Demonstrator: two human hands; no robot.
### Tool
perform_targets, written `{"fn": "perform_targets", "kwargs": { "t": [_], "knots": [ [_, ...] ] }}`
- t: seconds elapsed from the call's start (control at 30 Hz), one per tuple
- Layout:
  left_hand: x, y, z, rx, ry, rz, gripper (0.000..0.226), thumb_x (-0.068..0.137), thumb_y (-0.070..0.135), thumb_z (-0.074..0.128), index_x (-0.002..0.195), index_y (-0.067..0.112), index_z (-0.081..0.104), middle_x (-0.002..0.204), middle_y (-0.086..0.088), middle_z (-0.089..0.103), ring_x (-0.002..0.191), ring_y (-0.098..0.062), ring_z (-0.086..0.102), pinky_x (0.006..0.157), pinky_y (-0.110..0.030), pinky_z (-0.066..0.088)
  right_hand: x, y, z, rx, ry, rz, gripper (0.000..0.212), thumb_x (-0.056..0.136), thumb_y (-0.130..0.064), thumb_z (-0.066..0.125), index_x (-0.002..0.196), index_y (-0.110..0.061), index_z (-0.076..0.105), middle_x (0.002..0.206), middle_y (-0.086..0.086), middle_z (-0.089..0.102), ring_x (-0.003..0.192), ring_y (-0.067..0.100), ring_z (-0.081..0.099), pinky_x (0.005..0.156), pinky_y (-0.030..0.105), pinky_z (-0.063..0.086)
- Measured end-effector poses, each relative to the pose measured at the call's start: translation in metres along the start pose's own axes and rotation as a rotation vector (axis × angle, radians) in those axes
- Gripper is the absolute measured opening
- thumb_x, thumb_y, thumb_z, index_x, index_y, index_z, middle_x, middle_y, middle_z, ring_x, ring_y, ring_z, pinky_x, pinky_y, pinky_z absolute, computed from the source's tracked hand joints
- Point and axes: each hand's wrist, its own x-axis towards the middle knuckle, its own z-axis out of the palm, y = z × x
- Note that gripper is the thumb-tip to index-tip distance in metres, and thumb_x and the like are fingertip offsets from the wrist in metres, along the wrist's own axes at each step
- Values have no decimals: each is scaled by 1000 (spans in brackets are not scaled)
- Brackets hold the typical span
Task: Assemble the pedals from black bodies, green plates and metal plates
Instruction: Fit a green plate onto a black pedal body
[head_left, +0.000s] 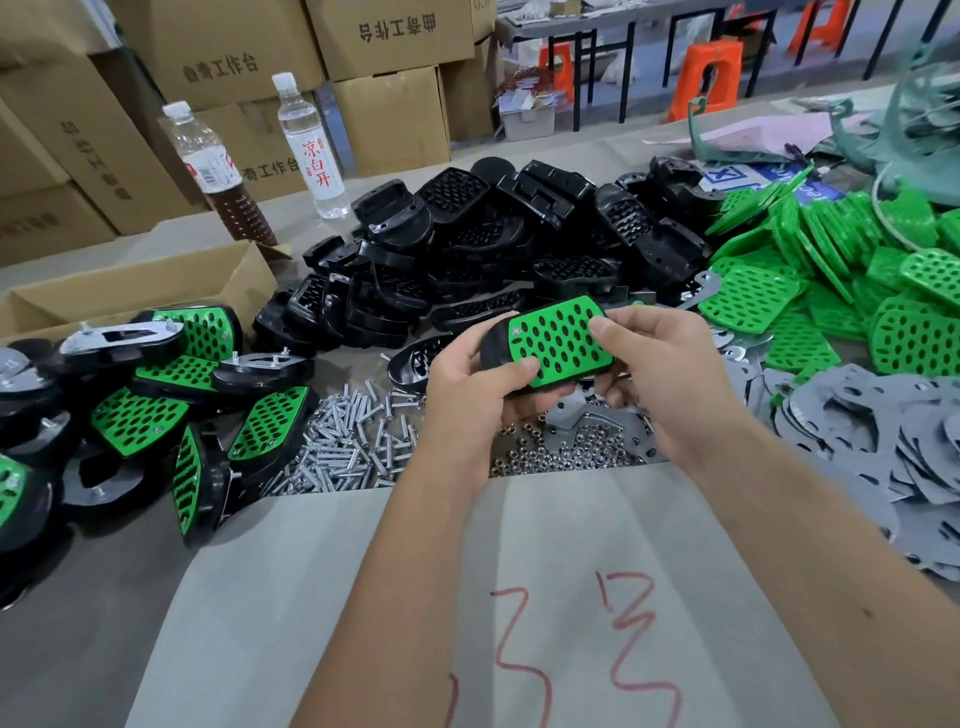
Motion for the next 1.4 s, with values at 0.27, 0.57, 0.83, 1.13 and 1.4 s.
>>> {"fn": "perform_targets", "kwargs": {
  "t": [0.27,0.57,0.83,1.13,1.4],
  "knots": [
    [2,-11,12,213,302,117,23,96,23,67,116,12,63,122,-11,66,90,-37,78,80,-45,64,-7,5,14,-273,173,-440,16,97,-13,68,103,-26,62,92,-16,59,83,17,64,63,48,62],
    [0,6,5,-181,198,-147,30,107,29,55,104,3,70,77,-8,72,68,-20,70,65,-33,63,-19,8,22,-796,-34,-842,29,81,-2,78,105,-18,72,108,-3,61,97,24,59,76,45,52],
    [4,6,-5,-231,271,-112,21,99,-6,52,94,7,69,91,-16,77,79,-30,73,67,-38,61,-23,9,23,-609,-157,-779,21,86,-4,79,101,-19,80,108,-6,68,104,14,65,76,35,60],
    [4,4,-3,-126,274,-99,20,97,-2,56,110,5,70,85,-12,79,66,-26,76,55,-40,62,-17,10,21,-331,-99,-567,10,94,-16,72,101,-21,78,95,-11,73,95,17,71,69,35,62],
    [1,1,4,1,106,-107,23,96,-2,56,106,8,74,95,-13,80,78,-25,76,62,-39,63,-5,10,15,-9,-94,-28,44,109,-47,46,104,-17,77,102,7,79,100,27,76,81,42,64]
  ]
}}
